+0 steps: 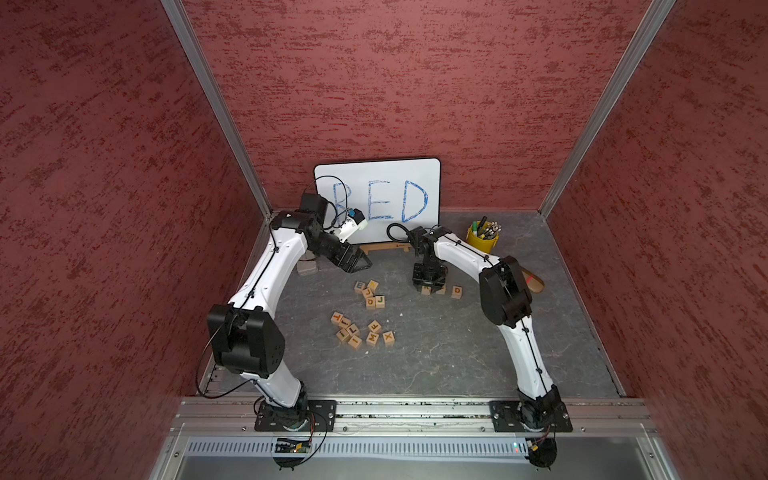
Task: Assemble the uppercase word "red" with letter blocks
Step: Move the letter block to the center of the board, then reset both arms
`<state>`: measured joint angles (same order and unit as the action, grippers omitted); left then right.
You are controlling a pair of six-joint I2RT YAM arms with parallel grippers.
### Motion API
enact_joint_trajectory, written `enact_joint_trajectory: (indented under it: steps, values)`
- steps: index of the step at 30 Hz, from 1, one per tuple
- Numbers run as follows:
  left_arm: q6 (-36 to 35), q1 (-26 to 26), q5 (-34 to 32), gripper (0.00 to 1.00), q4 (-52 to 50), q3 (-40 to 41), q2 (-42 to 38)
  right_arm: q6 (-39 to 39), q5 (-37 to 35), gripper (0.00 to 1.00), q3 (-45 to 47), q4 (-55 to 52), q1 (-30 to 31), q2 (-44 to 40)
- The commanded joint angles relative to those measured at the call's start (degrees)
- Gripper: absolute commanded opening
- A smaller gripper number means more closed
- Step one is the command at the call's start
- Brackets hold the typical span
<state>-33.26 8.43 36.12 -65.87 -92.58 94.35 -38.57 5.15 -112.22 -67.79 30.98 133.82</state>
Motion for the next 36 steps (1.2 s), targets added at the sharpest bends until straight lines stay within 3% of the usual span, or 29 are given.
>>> enact_joint_trajectory:
  steps: [1, 9, 15, 19, 20, 21, 24, 28, 32, 36]
  values:
    - [0.3, 0.3, 0.6, 0.99, 1.0, -0.4, -1.8, -0.6, -3.2, 0.55, -1.6, 1.3, 0.2, -2.8]
    - [3.1, -0.2, -1.2, 0.99, 3.4, 0.5, -3.6, -0.6, -5.5, 0.58, -4.7, 1.5, 0.3, -5.5]
    - [8.0, -5.0, -0.8, 0.99, 10.1, 8.2, -8.8, 0.9, -9.9, 0.65, -0.1, 10.1, 1.5, -15.6]
    - [18.0, -10.1, -4.7, 0.99, 23.1, 17.5, -13.6, 1.9, -12.9, 0.78, 17.0, 32.4, 3.0, -29.0]
    - [20.1, -11.4, -4.9, 1.0, 26.1, 19.9, -14.8, 1.6, -13.7, 0.84, 22.0, 38.3, 3.1, -32.3]
    - [22.5, -13.0, -5.1, 0.99, 30.1, 23.1, -16.3, 1.6, -14.6, 0.98, 28.5, 45.9, 3.3, -36.2]
    - [30.9, -18.2, -4.5, 0.99, 44.9, 34.1, -21.8, 2.9, -18.4, 0.99, 46.5, 66.5, 3.3, -46.5]
    - [38.9, -22.5, -6.4, 0.99, 63.0, 48.5, -27.7, 13.2, -26.3, 0.99, 61.8, 81.6, 3.3, -57.1]
    - [34.8, -22.2, -6.1, 0.99, 72.7, 58.3, -30.5, 28.3, -32.6, 0.99, 72.2, 91.7, 3.2, -67.3]
    - [33.6, -21.7, -9.2, 0.99, 89.9, 68.8, -29.3, 33.9, -33.0, 0.99, 78.4, 94.6, 1.8, -76.3]
